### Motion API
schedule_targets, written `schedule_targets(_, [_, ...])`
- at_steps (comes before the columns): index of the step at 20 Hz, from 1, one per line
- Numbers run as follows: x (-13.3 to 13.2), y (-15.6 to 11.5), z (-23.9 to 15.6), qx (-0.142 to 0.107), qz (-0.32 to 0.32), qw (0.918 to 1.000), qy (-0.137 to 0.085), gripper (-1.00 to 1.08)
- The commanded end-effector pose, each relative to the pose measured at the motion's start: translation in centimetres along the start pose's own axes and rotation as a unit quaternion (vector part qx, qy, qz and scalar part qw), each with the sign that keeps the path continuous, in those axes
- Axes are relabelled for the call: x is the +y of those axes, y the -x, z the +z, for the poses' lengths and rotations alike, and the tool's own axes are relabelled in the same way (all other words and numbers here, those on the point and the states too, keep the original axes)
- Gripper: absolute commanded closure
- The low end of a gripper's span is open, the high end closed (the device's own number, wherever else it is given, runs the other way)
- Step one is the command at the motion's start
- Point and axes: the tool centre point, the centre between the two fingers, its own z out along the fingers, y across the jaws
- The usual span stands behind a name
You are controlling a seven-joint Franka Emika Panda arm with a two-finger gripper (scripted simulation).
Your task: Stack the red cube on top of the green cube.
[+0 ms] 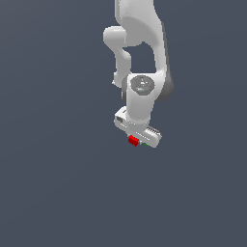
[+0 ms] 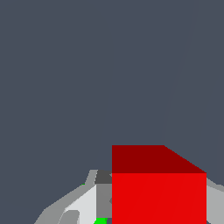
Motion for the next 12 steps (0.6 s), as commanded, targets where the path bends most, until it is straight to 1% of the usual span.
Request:
schedule_targets(1, [0.0,0.1,0.1,0.0,0.0,1.0,0.0,1.08])
schedule_targets(6, [-0.7,1.4,0.9,0.0,0.0,1.0,0.0,1.08])
schedule_targets(12, [-2.8,5.5,3.3,0.0,0.0,1.0,0.0,1.08])
